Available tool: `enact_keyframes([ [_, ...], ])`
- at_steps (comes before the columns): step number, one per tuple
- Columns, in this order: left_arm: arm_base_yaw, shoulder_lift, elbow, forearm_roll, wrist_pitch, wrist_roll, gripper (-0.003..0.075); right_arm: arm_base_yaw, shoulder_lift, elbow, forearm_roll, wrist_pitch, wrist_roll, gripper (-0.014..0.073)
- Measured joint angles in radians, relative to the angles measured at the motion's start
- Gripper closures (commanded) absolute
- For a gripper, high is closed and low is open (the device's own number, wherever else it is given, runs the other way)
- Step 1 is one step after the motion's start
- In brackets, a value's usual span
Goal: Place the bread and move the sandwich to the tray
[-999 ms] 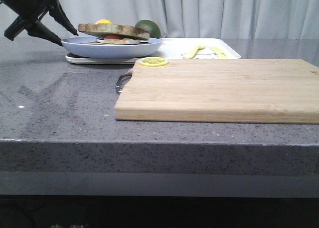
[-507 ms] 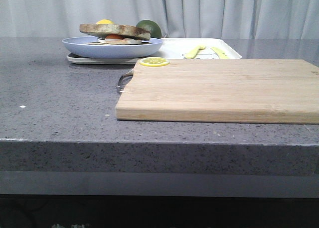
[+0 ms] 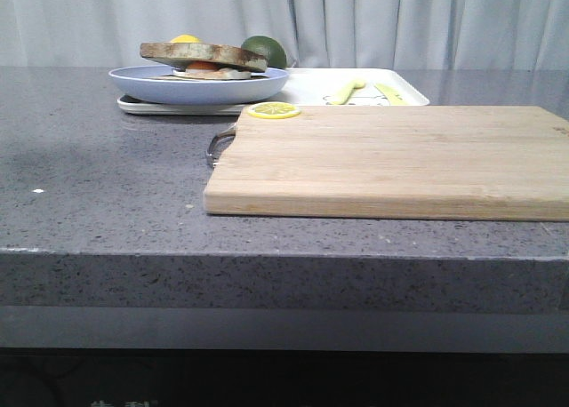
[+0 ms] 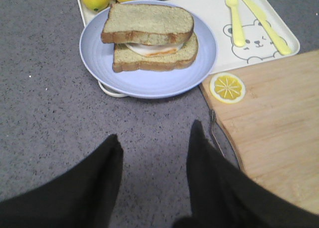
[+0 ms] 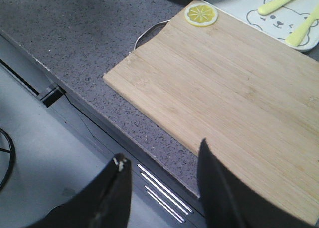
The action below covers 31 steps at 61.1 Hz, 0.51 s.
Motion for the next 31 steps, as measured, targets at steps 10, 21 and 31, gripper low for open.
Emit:
enact_keyframes([
  [10,-0.025,-0.158,0.206,0.013,-0.053,0.018,0.0406,0.000,0.000,0.000,0.000,0.000,0.000,0.0256],
  [21,-0.030,-0.337,0.401,0.022,-0.070,0.022,0.0406,0.000,0.000,0.000,0.000,0.000,0.000,0.0256],
  [31,-0.030,-0.484,0.520,0.022,-0.070,0.024,0.0406,0.000,0.000,0.000,0.000,0.000,0.000,0.0256],
])
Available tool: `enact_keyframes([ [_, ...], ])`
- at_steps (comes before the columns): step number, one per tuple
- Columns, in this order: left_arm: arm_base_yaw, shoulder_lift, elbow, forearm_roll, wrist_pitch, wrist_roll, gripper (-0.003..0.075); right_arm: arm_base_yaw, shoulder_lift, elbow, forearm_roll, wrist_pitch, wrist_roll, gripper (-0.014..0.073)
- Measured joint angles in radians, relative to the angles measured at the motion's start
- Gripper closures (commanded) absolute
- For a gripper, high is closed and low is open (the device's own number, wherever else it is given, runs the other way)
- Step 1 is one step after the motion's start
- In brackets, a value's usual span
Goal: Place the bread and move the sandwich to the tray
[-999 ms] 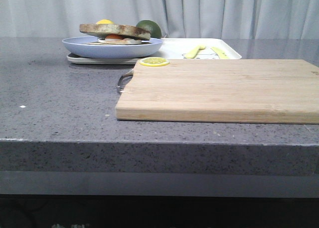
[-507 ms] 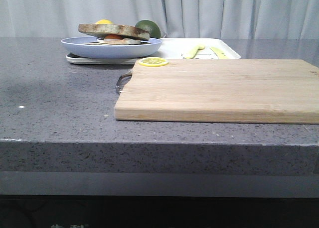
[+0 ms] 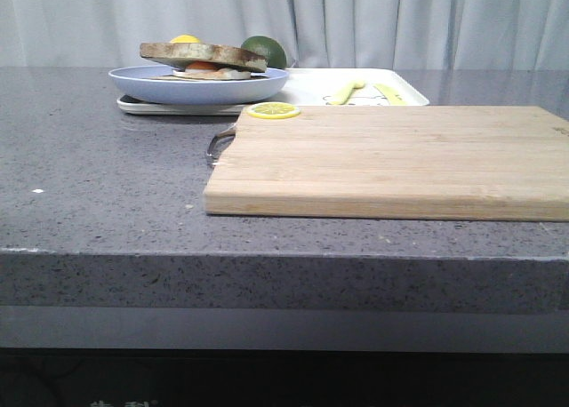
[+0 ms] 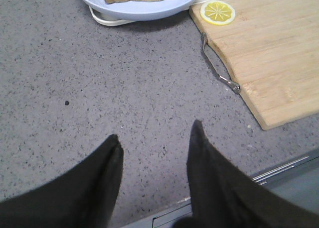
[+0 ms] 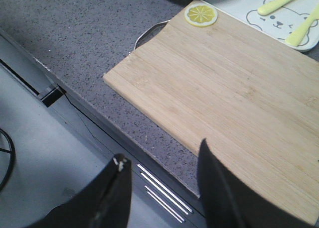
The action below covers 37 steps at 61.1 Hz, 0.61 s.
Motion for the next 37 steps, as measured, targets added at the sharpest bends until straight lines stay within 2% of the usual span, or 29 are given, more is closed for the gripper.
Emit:
enact_keyframes([
  [16,0.000,-0.171,0.096,0.000,0.000,0.000,0.0423,0.000,0.000,0.000,0.000,0.011,0.000,0.0265],
  [22,0.000,-0.187,0.097,0.000,-0.002,0.000,0.0526,0.000,0.000,0.000,0.000,0.014,0.000,0.0355],
  [32,0.000,-0.187,0.100,0.000,-0.002,0.000,0.0742,0.000,0.000,0.000,0.000,0.014,0.000,0.0573],
  [37,0.000,-0.187,0.100,0.000,-0.002,0.000,0.0741,0.000,0.000,0.000,0.000,0.014,0.000,0.0659],
])
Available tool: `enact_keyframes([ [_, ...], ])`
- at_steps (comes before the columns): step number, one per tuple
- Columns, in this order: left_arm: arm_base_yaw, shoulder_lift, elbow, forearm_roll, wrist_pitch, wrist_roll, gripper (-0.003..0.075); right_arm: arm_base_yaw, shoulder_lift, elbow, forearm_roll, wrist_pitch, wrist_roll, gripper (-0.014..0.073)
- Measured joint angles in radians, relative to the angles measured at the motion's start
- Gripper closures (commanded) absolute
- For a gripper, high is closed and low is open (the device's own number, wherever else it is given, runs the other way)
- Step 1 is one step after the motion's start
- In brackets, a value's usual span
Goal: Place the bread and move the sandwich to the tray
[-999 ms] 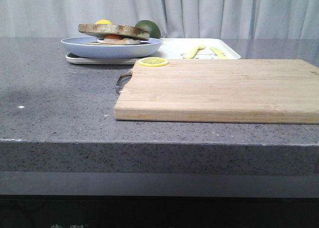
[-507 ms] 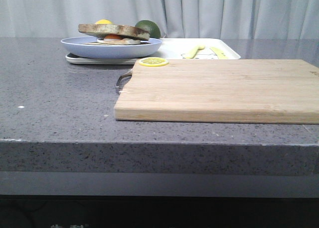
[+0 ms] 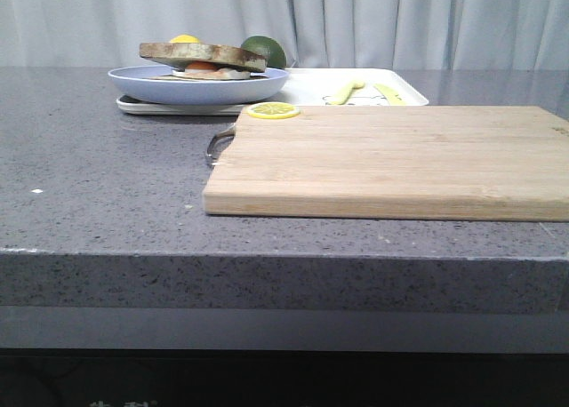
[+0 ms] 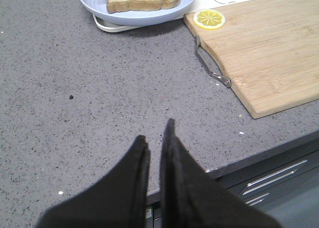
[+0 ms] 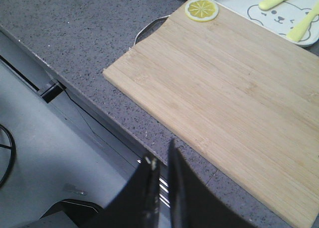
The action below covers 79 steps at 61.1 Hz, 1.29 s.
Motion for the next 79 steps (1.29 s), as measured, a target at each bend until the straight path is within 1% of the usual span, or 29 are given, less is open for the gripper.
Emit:
enact_keyframes([
  [1,0.000,0.000,0.000,0.000,0.000,0.000,0.0741,0.000,0.000,0.000,0.000,0.000,0.000,0.0671],
  [4,0.000,0.000,0.000,0.000,0.000,0.000,0.0741,0.000,0.000,0.000,0.000,0.000,0.000,0.0659],
  [37,0.000,-0.001,0.000,0.000,0.000,0.000,0.0741,0.000,0.000,0.000,0.000,0.000,0.002,0.0664],
  [48,0.010,-0.079,0.014,0.000,-0.009,0.000,0.0741,0.000,0.000,0.000,0.000,0.000,0.002,0.0664],
  [61,0.105,-0.260,0.075,0.000,-0.031,0.000,0.0741,0.000,0.000,0.000,0.000,0.001,0.002,0.0664],
  [69,0.186,-0.368,0.115,0.000,-0.035,0.000,0.0741,0.000,0.000,0.000,0.000,0.001,0.002,0.0664],
  [79,0.250,-0.438,0.158,0.002,-0.064,0.000,0.0741,0.000,0.000,0.000,0.000,0.001,0.002,0.0664],
])
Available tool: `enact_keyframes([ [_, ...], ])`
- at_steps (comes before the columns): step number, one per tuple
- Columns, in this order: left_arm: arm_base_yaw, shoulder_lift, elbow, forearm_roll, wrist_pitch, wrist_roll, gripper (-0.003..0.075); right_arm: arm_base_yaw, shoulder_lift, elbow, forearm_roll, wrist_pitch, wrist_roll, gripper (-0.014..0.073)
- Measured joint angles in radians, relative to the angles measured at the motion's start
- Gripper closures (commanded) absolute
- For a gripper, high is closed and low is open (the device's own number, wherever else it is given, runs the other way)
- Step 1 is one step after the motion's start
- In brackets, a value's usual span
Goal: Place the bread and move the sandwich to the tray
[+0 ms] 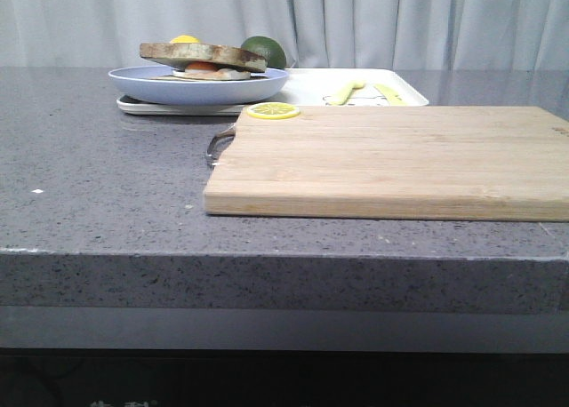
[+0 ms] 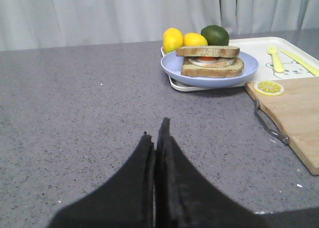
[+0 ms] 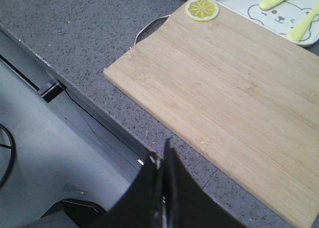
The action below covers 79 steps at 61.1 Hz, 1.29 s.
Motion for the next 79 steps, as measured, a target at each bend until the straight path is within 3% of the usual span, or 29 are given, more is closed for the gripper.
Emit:
enact_keyframes([
  [13,0.009,-0.014,0.101,-0.034,-0.176,-0.017,0.0741,0.000,0.000,0.000,0.000,0.000,0.000,0.0664],
  [34,0.009,-0.082,0.342,0.112,-0.371,-0.261,0.0741,0.000,0.000,0.000,0.000,0.000,0.000,0.0664],
  [59,0.005,-0.118,0.587,0.155,-0.618,-0.287,0.0741,0.000,0.000,0.000,0.000,0.002,0.000,0.0664],
  [79,-0.032,-0.118,0.589,0.169,-0.702,-0.289,0.0741,0.000,0.000,0.000,0.000,0.002,0.000,0.0664],
])
